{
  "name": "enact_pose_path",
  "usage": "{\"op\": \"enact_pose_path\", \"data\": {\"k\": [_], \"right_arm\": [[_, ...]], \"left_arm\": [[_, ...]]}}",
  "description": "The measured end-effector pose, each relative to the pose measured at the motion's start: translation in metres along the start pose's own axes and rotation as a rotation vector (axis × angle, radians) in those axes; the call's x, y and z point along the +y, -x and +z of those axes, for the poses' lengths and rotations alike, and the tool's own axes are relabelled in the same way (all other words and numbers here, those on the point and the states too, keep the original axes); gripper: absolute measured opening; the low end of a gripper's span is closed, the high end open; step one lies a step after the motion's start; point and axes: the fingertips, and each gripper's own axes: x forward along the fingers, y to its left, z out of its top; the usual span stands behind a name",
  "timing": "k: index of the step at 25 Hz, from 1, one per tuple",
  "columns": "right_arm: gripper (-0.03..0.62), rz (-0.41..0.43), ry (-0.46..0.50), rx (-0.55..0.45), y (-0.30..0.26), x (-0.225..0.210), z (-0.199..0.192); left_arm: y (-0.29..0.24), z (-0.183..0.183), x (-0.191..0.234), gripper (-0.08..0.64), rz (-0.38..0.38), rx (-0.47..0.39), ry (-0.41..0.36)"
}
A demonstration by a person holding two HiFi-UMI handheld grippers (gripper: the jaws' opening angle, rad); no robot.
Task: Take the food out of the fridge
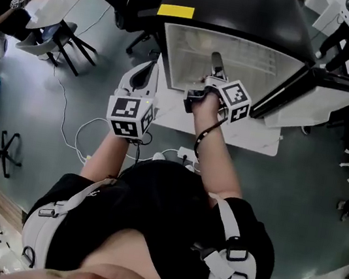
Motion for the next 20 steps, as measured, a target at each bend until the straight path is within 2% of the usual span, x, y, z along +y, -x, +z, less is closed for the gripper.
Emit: {"op": "enact_pose_path", "data": {"k": [4,9,13,20], "right_arm": [[0.287,-0.042,-0.102,-0.023,-0.023,-0.018,0.002],[0.287,-0.084,-0.111,-0.030,-0.050,-0.030,0.005],[0.287,-0.129,-0.168,-0.022,-0.064,-0.038,0.003],[0.284,-0.135,-0.143,0.005,-0.064,-0.040,0.003]], "left_arm": [[0.001,0.002,0.008,0.002,0.017,-0.020,0.012],[0.002,0.006,0.015,0.002,0.027,-0.028,0.001],[0.002,0.002,0.023,0.002,0.040,-0.020,-0.001],[0.001,0.003,0.029,0.002,0.044,-0.024,-0.001]]}}
